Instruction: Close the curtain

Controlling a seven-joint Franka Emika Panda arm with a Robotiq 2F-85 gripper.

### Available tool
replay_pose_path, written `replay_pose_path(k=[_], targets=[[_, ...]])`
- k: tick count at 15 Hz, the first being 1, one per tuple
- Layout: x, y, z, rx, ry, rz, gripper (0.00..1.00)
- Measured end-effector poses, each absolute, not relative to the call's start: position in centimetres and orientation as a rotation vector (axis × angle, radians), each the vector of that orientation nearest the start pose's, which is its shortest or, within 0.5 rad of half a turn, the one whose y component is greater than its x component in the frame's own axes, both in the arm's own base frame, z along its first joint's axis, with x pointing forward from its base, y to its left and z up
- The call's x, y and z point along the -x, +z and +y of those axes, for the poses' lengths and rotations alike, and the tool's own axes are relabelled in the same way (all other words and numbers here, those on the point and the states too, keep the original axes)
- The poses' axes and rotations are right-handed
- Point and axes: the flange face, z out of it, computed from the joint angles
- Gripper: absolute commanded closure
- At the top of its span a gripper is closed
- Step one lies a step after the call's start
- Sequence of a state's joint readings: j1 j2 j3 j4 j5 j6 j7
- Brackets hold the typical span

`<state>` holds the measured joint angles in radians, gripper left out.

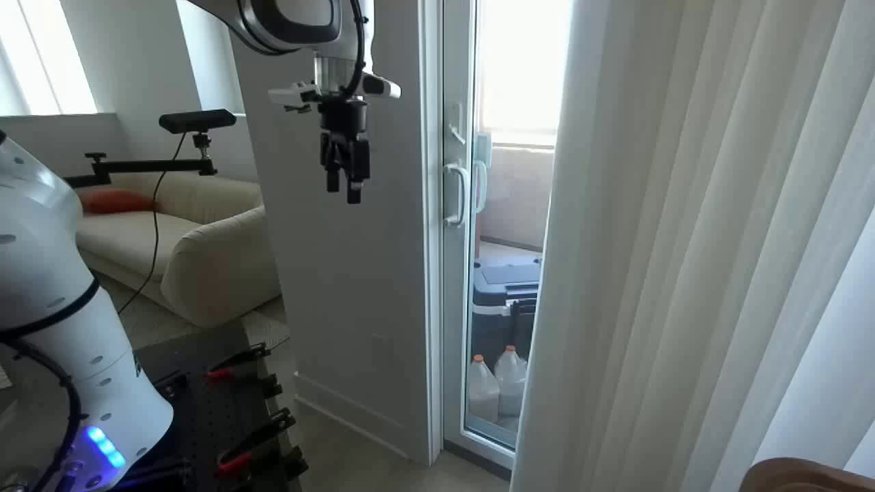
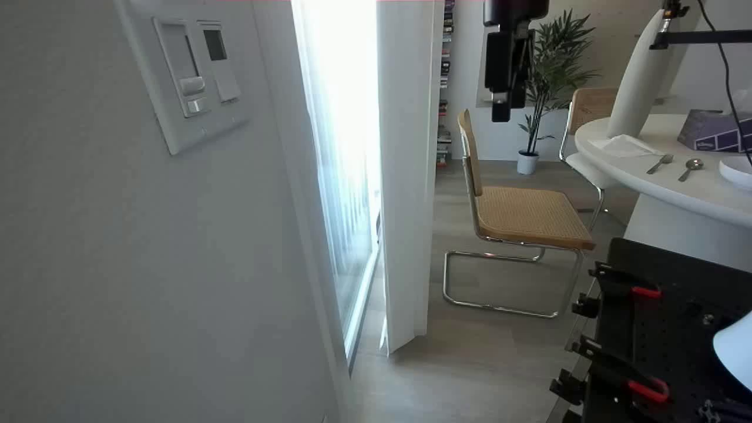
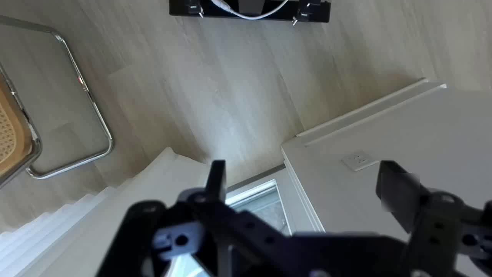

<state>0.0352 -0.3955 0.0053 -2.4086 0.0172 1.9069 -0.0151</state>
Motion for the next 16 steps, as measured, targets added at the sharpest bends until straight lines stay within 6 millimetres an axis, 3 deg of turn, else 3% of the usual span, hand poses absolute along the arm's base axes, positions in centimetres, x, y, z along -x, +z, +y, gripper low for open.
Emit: replay_pose_path(k=[12,16], targets=[[-41.3,45.1,1.8,3.124,0.166,-0.076,0.00],[-42.8,45.8,2.3,3.149,-0.022,0.014,0.00]])
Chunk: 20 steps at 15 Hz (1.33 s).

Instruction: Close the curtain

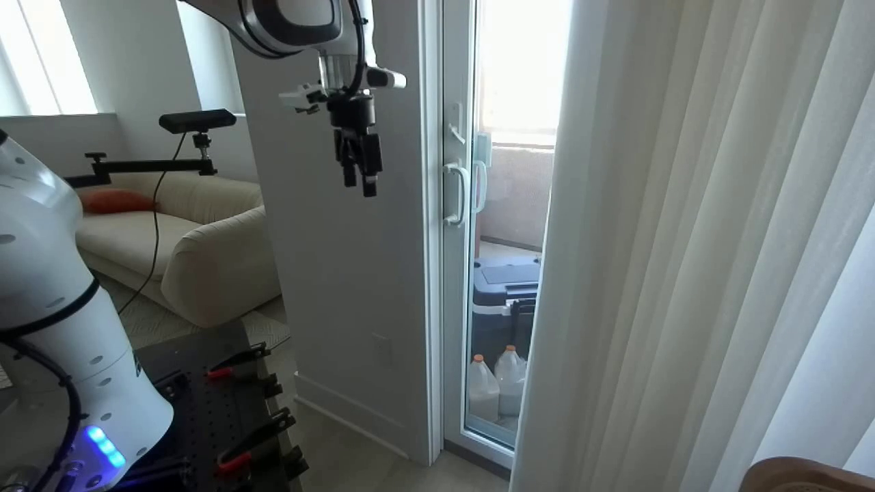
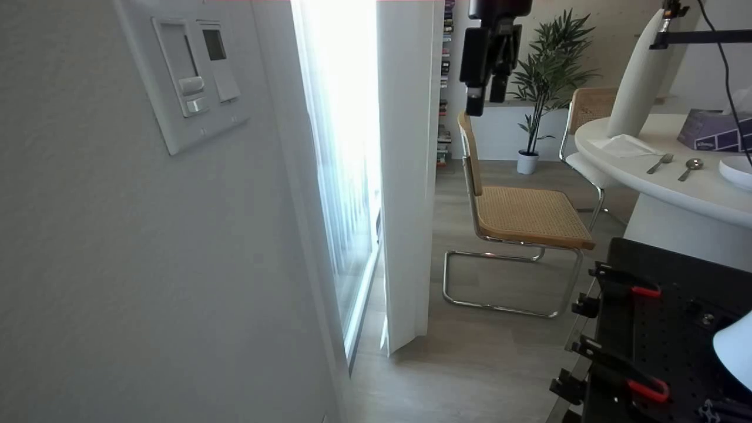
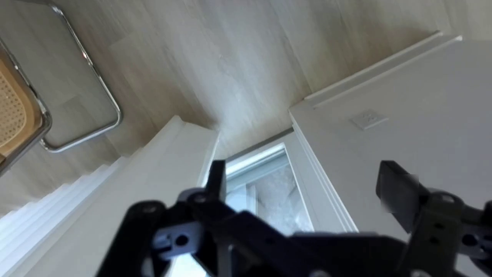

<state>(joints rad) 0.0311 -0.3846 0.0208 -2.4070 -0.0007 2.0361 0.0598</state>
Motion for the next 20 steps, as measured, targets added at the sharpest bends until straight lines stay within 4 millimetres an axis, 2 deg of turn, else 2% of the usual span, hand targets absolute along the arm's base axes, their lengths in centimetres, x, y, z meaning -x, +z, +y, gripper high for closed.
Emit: replay_pose_path(k=[4,7,10,13,19,20], targets=[[-45.9,48.2,2.8,3.183,-0.365,0.127,0.00],[-47.9,50.9,2.1,3.170,-0.637,0.228,0.00],[-49.3,53.7,1.0,3.123,-0.898,0.286,0.00],[-50.1,55.7,0.6,3.070,-1.139,0.283,0.00],[-51.5,57.5,1.4,3.041,-1.416,0.296,0.00],[-51.8,57.8,1.4,3.041,-1.446,0.304,0.07]])
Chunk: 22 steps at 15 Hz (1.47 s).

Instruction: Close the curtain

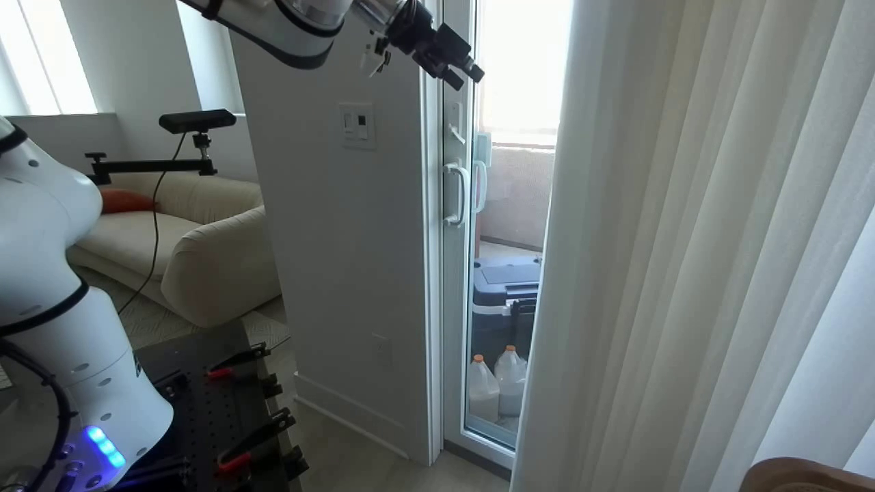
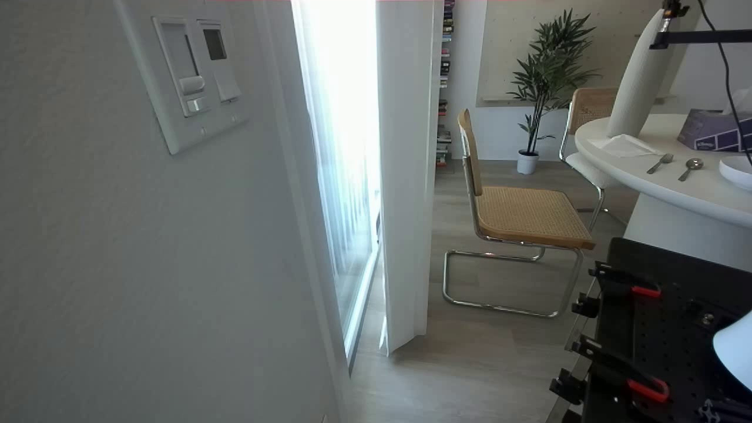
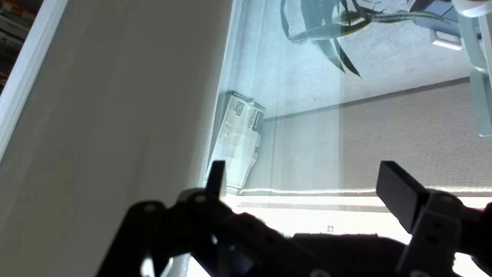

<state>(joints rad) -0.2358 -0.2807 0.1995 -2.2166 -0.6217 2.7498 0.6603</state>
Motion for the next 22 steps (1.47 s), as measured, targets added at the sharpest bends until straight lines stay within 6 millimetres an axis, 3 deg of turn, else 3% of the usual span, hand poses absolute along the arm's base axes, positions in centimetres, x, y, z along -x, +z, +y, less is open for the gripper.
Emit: replay_pose_path(k=[1,3,12,17,22], targets=[[-52.0,58.1,1.5,3.041,-1.472,0.308,0.28],[-52.6,58.7,1.5,3.039,-1.515,0.310,0.32],[-57.1,60.1,1.0,3.032,-1.611,0.256,1.00],[-60.3,60.8,-0.1,3.018,-1.650,0.252,1.00],[-63.5,60.9,-3.3,3.013,-1.662,0.336,1.00]])
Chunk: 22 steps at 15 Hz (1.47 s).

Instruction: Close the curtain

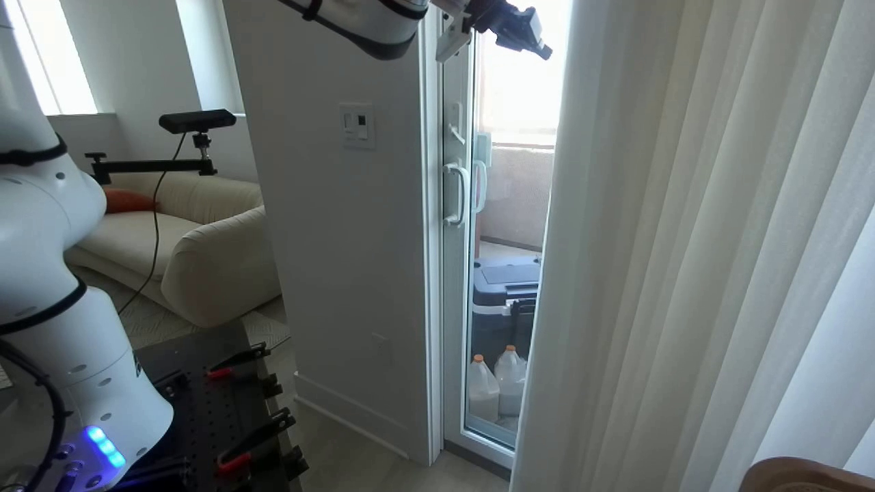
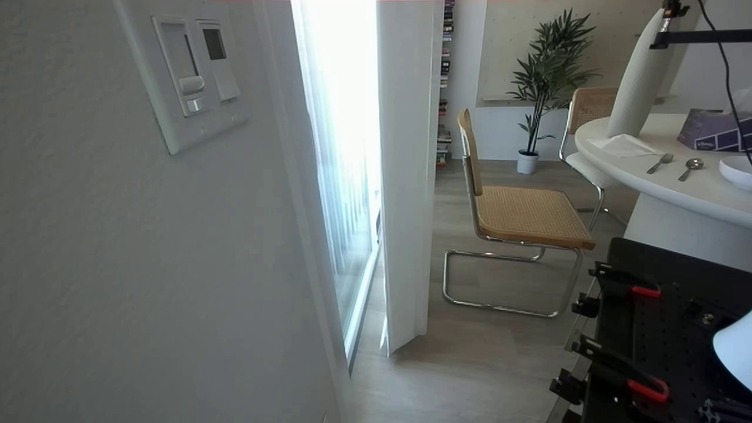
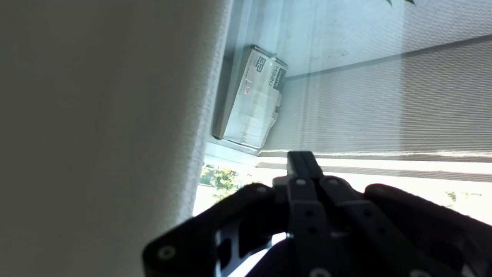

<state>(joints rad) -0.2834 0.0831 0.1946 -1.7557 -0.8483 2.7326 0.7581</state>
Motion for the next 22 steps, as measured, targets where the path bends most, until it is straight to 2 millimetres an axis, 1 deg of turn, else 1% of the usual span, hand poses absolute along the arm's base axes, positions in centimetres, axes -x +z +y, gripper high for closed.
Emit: replay_pose_path(k=[4,7,9,12,16,19,22], targets=[[-65.1,61.3,-7.0,3.058,-1.656,0.460,1.00],[-65.0,61.6,-9.8,3.115,-1.620,0.640,1.00],[-64.4,61.7,-11.1,3.168,-1.558,0.779,1.00],[-62.8,62.0,-12.3,3.275,-1.402,1.015,1.00],[-59.5,62.4,-12.4,3.392,-1.042,1.331,1.00],[-57.2,62.7,-13.0,3.392,-0.810,1.517,1.00],[-55.6,62.7,-14.2,3.350,-0.648,1.673,1.00]])
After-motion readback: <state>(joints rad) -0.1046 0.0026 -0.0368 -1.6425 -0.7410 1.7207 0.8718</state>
